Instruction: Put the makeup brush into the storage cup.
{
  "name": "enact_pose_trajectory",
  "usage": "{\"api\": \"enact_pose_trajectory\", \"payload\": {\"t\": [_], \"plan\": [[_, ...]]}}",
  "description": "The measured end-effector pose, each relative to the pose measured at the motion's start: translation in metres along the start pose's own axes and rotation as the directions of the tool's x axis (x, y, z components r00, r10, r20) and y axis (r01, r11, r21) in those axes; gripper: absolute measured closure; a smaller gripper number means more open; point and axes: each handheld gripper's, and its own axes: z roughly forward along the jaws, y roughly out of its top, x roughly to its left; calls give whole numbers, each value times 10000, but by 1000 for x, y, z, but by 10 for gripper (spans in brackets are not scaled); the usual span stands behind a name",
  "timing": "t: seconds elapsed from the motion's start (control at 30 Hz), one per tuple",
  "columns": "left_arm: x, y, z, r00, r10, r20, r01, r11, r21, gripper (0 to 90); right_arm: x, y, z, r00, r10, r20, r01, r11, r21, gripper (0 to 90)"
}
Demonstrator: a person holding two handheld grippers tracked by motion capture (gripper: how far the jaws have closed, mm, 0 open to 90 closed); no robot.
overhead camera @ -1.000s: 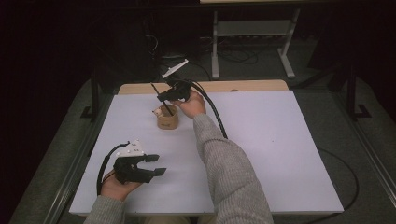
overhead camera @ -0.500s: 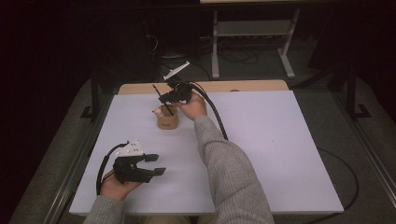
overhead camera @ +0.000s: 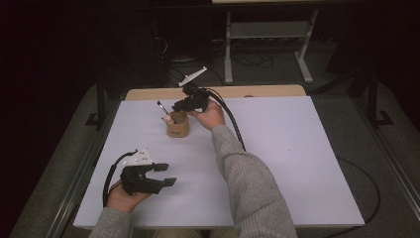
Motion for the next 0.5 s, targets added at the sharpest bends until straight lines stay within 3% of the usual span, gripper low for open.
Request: {"api": "enact_pose_trajectory", "payload": {"t": [0.5], "plan": [[1, 0, 1, 9999, -146, -44, 147, 9999, 31, 364, 2, -12, -24, 9998, 183, 28, -183, 9998, 5, 627]]}}
